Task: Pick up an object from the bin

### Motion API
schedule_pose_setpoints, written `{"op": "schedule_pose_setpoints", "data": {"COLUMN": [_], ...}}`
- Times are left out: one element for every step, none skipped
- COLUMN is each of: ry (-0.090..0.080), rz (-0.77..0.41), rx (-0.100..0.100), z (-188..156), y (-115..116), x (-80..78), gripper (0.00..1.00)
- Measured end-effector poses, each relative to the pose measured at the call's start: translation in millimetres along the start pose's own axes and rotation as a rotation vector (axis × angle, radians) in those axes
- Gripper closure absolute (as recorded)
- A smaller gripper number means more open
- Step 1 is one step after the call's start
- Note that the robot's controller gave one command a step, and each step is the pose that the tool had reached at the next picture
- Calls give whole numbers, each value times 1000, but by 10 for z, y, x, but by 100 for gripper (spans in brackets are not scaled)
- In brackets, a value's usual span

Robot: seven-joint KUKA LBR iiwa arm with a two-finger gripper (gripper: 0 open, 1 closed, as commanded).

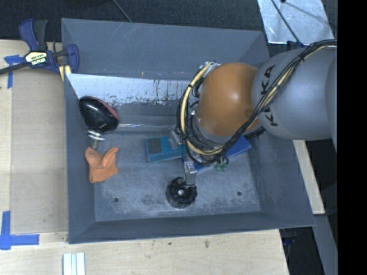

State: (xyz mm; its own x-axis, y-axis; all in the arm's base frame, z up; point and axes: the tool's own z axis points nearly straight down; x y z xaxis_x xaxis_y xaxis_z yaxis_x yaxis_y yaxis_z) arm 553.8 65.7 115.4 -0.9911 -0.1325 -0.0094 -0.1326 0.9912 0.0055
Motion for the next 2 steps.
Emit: {"op": "schedule_pose_setpoints", "data": {"ry": [-18, -28], "rz": [90, 195], "rx": [-2, -5], "z": [165, 262], "y": [-190, -205], "x": [-74, -519], "gripper": [0, 0]}}
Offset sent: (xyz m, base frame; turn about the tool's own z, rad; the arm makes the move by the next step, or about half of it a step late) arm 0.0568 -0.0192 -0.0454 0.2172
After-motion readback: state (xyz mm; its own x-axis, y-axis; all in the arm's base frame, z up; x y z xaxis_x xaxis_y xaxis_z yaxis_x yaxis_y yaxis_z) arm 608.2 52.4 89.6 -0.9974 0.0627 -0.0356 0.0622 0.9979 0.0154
